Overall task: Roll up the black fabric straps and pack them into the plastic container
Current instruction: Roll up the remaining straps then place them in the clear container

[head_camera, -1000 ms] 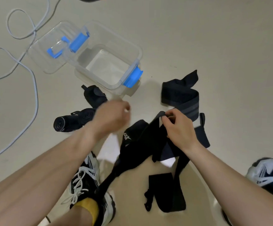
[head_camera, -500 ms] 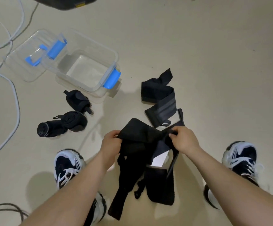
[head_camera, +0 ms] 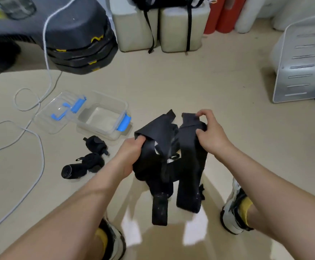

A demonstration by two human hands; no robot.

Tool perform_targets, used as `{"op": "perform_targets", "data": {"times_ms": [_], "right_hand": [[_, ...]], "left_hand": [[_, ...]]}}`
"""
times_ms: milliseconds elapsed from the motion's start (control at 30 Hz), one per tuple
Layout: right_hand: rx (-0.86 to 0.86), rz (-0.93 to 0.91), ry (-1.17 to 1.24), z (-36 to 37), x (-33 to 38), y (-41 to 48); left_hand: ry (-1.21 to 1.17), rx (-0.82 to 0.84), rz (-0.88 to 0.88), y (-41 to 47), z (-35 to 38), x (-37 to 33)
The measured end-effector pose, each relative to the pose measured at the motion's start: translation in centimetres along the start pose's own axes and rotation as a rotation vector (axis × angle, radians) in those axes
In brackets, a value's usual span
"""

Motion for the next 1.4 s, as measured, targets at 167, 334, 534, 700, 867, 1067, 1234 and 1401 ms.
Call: {"op": "perform_targets", "data": {"times_ms": [167,334,534,700,867,1067,1234,1401], "right_hand": [[0.278,-0.164,-0.244,-1.5,5.7,-4.3],[0.626,-0.182,-0.117,-3.3,9.1,-8.1],[0.344,-0.142,0.262,-5.8,10.8,-8.7],[0.101,0.032,0.499,-7.3,10.7,-8.2],[-0.023,0.208,0.722,-8.0,10.3,-7.8],[-0.079,0.296,0.938,-8.0,10.6,-7.5],[-0.140,0.363,1.030,-8.7,10.0,-6.7],[-0.202,0.370,1.120,-9.1,10.3,-6.6]], "left_hand": [[-0.112,0.064,0.162,-6.7,1.2,-8.0],[-0.363,0.060,0.234,-11.3,2.7,-12.9],[-0.416,0.114,0.305,-13.2,1.7,-14.8],[0.439,0.278,0.332,-14.4,1.1,-12.9],[0.660,0.400,0.361,-14.5,2.6,-10.1],[0.356,0.473,0.303,-13.5,4.4,-7.9],[0.335,0.688,0.425,-13.8,4.5,-8.2],[0.003,0.338,0.568,-14.0,4.6,-10.7]]}}
Point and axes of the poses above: each hand's wrist, its own y-axis towards the middle knuckle, its own z-axis out of the palm, x = y × z, the point moved 5 cm from there along y, towards the middle knuckle, and after that the axes turned 3 degrees about -x, right-handed, at the moved point
